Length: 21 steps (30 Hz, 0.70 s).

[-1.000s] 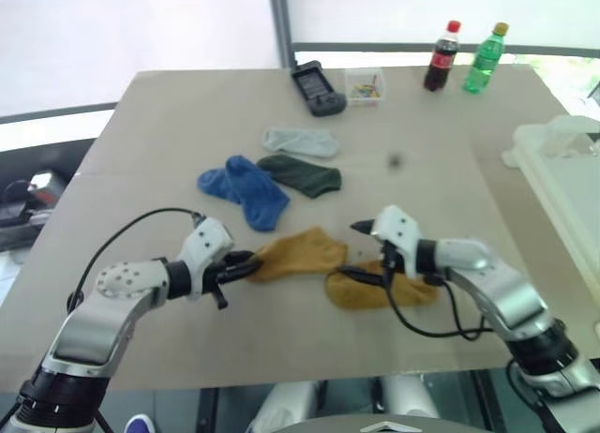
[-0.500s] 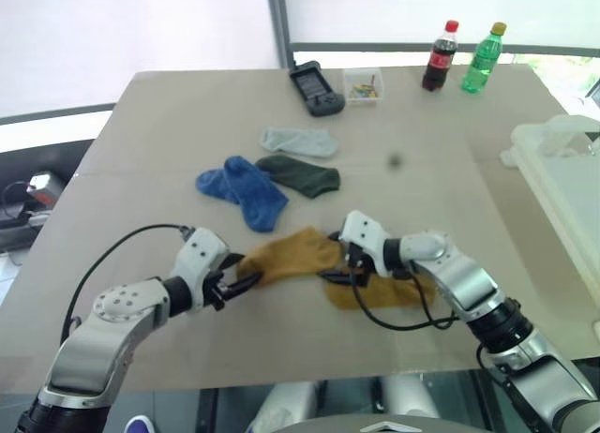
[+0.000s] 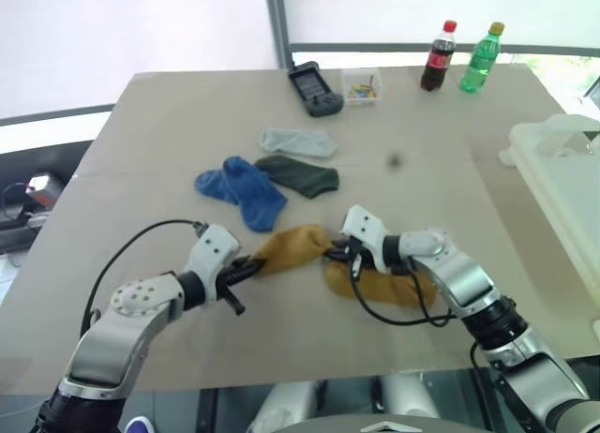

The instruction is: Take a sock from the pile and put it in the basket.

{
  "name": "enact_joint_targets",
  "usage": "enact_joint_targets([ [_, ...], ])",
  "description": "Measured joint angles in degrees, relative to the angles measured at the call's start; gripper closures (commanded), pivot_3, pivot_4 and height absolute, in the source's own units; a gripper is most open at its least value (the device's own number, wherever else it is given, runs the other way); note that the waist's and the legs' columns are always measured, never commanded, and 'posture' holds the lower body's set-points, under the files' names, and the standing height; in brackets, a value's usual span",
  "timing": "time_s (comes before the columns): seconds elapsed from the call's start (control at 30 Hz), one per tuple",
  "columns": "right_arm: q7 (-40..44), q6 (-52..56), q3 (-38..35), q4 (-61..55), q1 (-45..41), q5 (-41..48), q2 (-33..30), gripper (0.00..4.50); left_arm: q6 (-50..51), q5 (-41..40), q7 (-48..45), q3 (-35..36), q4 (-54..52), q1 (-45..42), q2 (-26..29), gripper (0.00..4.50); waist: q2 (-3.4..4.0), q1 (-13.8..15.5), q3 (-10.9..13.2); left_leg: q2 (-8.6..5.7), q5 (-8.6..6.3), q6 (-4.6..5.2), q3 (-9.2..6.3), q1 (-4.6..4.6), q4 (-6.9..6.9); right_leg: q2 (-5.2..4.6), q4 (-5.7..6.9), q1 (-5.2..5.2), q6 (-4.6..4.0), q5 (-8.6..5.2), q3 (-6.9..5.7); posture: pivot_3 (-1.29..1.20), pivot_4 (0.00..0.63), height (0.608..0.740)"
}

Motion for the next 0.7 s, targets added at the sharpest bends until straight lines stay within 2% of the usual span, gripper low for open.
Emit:
enact_joint_targets([
  [0.03, 0.1, 0.3, 0.0, 0.0, 0.0, 0.2, 0.0, 4.48, -0.1, 0.0, -0.1, 0.0, 0.1, 0.0, 0.0, 4.5, 0.0, 0.0, 0.0, 0.0, 0.0, 0.0, 0.0, 0.0, 0.0, 0.0, 0.0, 0.0, 0.0, 0.0, 0.0, 0.0, 0.15, 0.74],
  [0.07, 0.8, 1.9, -0.5, 0.1, 0.0, 1.2, 0.5, 3.67, -0.6, 0.1, -0.3, 0.0, 0.4, 0.0, 0.1, 4.5, 0.0, 0.0, 0.0, 0.0, 0.0, 0.0, 0.0, -0.01, 0.0, 0.0, 0.0, 0.0, 0.0, 0.0, 0.0, 0.0, 0.15, 0.74],
  [0.1, 1.2, 2.6, -0.6, 0.1, -0.1, 1.8, 0.7, 3.5, -0.7, 0.1, -0.3, 0.0, 0.4, 0.0, 0.1, 4.5, 0.0, 0.0, 0.0, 0.01, 0.0, 0.0, 0.0, -0.01, 0.0, 0.0, 0.0, 0.0, 0.0, 0.0, 0.0, 0.0, 0.15, 0.74],
  [0.2, 1.1, 4.6, -1.2, 0.1, -0.3, 2.7, 1.6, 2.04, -0.9, 0.2, -0.5, -0.1, 0.5, -0.1, 0.2, 4.5, 0.0, 0.0, 0.0, 0.01, 0.0, 0.0, 0.0, 0.0, 0.0, 0.0, 0.01, 0.0, 0.0, 0.0, 0.0, 0.0, 0.15, 0.74],
  [0.6, -2.4, 12.2, -6.3, 3.6, -3.7, 7.3, 6.8, 2.04, -1.4, 0.8, -1.0, -0.1, 0.5, 0.0, 0.9, 4.5, 0.01, -0.2, 0.0, 0.02, 0.0, 0.0, 0.01, -0.01, -0.02, 0.03, 0.0, -0.01, -0.01, 0.0, 0.01, 0.0, 0.15, 0.74],
  [0.7, -3.2, 12.0, -6.4, 6.1, -4.0, 7.0, 6.9, 3.36, -1.5, 0.8, -1.2, -0.1, 0.5, 0.0, 0.9, 4.5, 0.02, -0.2, 0.0, 0.02, 0.0, 0.0, 0.02, -0.02, -0.02, 0.02, -0.01, -0.01, -0.01, 0.0, 0.01, 0.0, 0.15, 0.74],
])
